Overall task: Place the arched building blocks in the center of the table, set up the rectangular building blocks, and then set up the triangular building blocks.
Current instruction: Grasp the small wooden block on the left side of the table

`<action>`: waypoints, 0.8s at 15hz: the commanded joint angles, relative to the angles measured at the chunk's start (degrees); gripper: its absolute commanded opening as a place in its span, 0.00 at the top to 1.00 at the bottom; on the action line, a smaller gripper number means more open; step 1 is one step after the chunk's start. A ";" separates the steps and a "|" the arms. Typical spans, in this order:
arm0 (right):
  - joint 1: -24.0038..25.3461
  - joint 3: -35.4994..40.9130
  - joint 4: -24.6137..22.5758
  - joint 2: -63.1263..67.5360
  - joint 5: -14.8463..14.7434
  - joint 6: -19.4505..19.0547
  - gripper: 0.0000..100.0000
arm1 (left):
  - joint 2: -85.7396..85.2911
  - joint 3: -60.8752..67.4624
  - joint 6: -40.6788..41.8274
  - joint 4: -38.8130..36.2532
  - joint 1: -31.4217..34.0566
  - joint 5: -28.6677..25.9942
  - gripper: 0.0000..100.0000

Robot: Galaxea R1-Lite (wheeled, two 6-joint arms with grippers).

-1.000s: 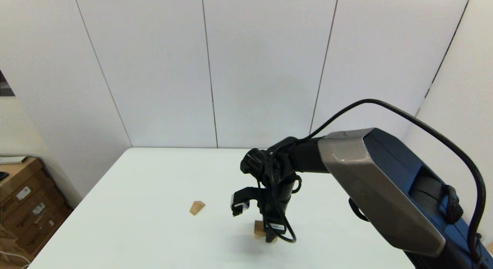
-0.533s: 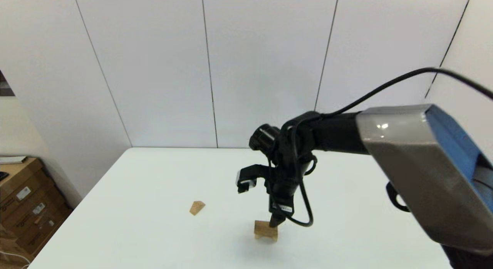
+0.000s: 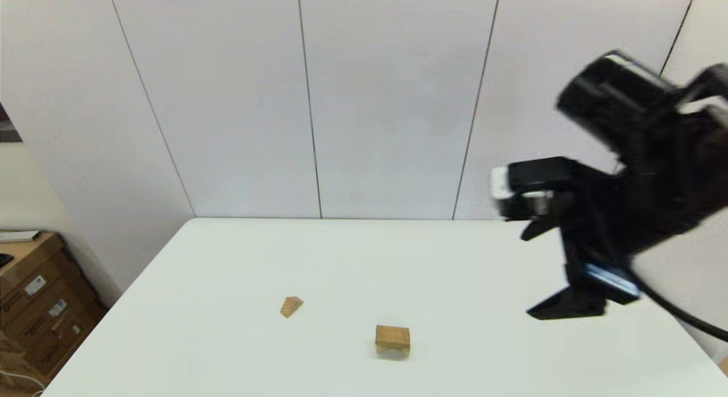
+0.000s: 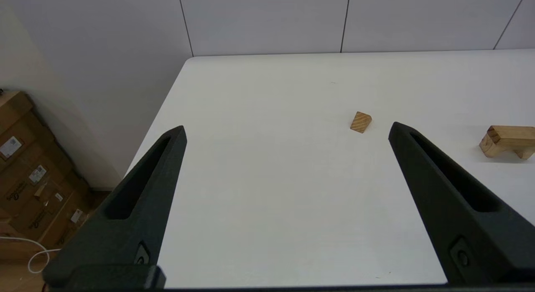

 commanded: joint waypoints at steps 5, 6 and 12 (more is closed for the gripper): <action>-26.46 33.16 0.87 -49.43 0.19 -0.29 0.00 | 0.09 -0.05 0.00 0.02 0.00 0.02 0.00; -28.22 35.09 0.78 -53.03 0.19 -0.20 0.00 | 0.09 0.04 0.00 0.02 0.00 0.02 0.00; -33.40 48.80 0.78 -69.56 0.19 0.42 0.00 | 0.09 0.04 0.00 0.02 0.00 0.02 0.00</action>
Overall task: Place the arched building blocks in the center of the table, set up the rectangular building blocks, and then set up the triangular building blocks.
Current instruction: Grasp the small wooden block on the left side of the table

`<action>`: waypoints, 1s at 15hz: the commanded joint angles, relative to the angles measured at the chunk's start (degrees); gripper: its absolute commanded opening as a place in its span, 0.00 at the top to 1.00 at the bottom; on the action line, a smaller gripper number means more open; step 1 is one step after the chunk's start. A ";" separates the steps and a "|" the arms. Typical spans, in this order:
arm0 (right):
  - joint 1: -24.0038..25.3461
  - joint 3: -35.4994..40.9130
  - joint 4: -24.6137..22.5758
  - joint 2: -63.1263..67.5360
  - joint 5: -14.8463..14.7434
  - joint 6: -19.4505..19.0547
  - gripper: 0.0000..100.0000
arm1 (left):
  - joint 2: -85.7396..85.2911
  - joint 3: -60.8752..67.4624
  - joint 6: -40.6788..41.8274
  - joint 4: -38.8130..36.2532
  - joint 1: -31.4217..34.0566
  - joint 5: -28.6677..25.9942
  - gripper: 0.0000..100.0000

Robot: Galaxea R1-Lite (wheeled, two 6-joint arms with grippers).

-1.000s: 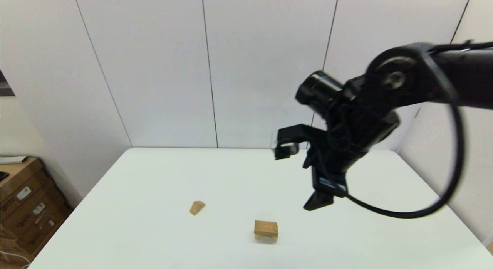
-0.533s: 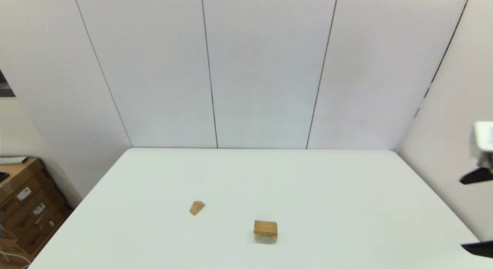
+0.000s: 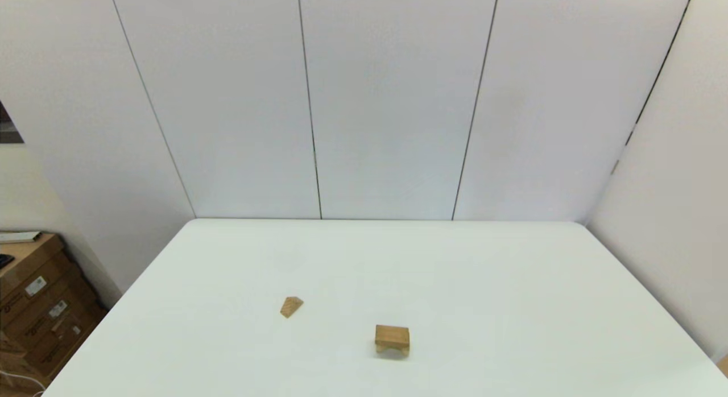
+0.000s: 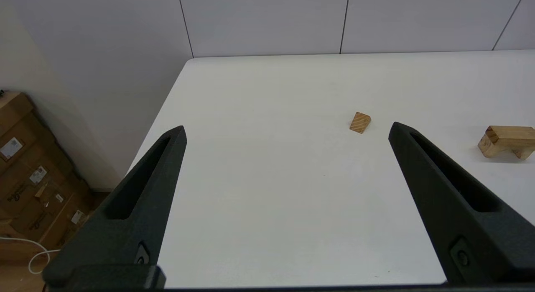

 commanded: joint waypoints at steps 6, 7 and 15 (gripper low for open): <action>-2.97 11.89 -1.10 -18.23 -0.47 12.22 0.00 | 0.09 -0.02 0.00 0.02 0.00 0.02 0.00; -2.97 12.86 -2.86 -19.02 -0.82 13.27 0.00 | 0.09 -0.02 0.00 0.02 0.00 0.02 0.00; -0.07 25.34 -19.74 -22.80 -6.62 20.13 0.00 | 0.09 -0.02 0.00 0.02 0.00 0.02 0.00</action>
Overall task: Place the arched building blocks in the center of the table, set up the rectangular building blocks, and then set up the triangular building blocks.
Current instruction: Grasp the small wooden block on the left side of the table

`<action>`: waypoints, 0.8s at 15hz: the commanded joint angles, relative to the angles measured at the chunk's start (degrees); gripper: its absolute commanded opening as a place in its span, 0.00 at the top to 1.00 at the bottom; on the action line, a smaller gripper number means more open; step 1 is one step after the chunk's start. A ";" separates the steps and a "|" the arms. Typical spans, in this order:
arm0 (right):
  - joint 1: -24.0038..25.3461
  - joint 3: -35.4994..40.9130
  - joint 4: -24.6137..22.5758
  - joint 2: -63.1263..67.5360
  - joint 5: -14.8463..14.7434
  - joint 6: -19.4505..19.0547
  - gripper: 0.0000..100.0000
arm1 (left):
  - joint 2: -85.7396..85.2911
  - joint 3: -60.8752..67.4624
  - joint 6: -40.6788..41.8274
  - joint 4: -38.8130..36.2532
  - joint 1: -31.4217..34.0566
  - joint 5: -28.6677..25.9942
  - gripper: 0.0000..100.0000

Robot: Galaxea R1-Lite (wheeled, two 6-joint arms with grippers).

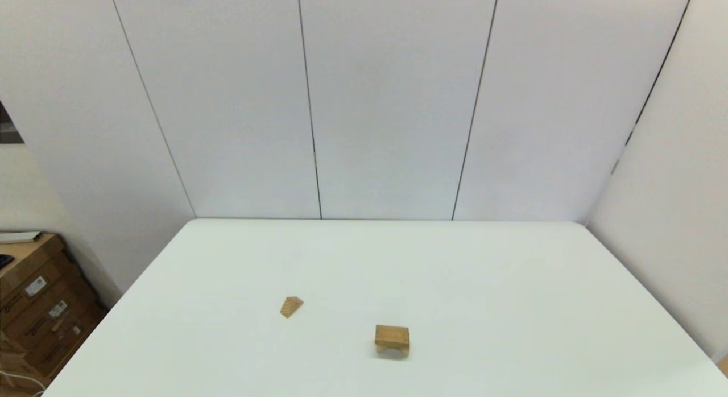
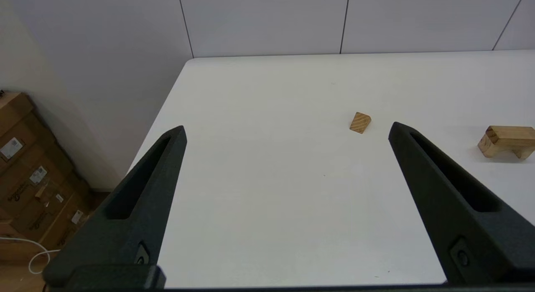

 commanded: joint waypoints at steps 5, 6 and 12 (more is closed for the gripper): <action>1.46 15.19 -19.54 -3.22 -1.99 4.13 0.00 | 0.09 -0.02 0.00 0.03 0.00 0.02 0.00; 1.46 16.06 -21.74 -3.22 -1.99 5.01 0.00 | 0.09 -0.02 0.00 0.03 0.00 0.02 0.00; 1.46 21.43 -33.34 -3.22 -2.87 5.97 0.00 | 0.09 -0.02 0.00 0.03 0.00 0.02 0.00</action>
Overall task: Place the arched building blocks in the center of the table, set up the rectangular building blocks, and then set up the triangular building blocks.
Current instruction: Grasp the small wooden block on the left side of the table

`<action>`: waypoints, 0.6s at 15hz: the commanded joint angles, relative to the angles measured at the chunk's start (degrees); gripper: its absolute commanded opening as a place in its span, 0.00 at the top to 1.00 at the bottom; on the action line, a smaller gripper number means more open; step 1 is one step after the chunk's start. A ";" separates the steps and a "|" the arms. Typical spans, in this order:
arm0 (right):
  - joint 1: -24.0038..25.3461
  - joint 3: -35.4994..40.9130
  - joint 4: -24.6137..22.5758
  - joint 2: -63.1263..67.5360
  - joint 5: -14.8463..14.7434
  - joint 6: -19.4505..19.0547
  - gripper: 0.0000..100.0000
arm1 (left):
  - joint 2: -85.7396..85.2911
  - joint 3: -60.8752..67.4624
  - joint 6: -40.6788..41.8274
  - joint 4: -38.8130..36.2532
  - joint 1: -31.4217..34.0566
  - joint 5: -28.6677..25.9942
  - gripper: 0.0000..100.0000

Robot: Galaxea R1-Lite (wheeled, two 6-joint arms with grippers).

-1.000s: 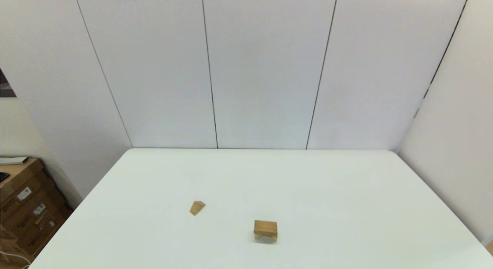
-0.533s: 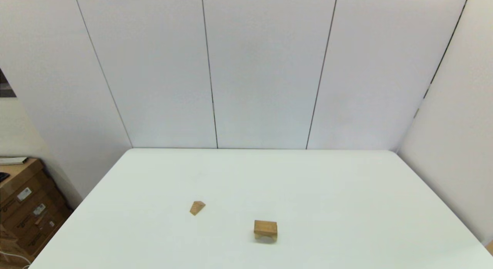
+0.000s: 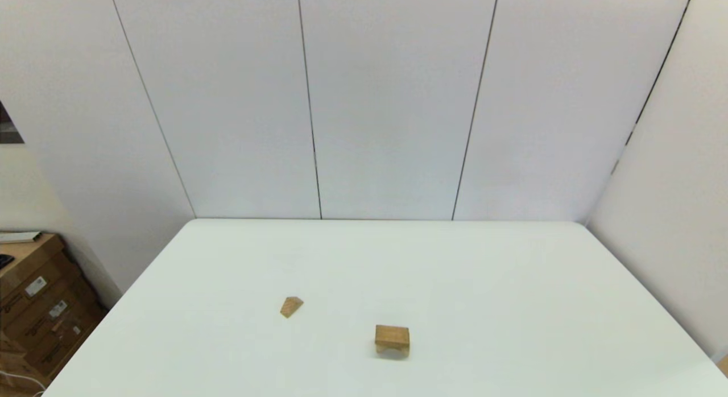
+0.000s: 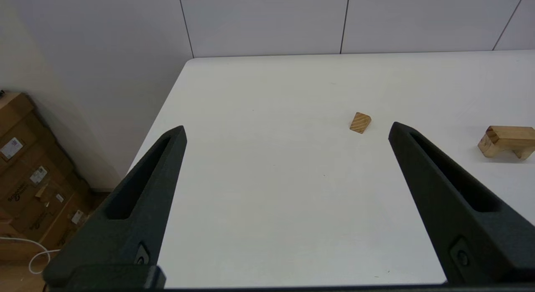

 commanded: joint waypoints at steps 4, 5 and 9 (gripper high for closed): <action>0.00 4.13 -5.01 0.32 3.62 -0.06 0.00 | 0.09 0.00 0.00 0.02 0.00 0.02 0.00; 0.09 4.39 -5.71 0.15 3.71 -0.15 0.00 | 0.09 0.00 0.00 0.02 0.00 0.02 0.00; 1.14 4.30 -4.66 -11.19 11.36 -3.22 0.00 | 0.09 0.00 0.00 0.02 0.00 0.02 0.00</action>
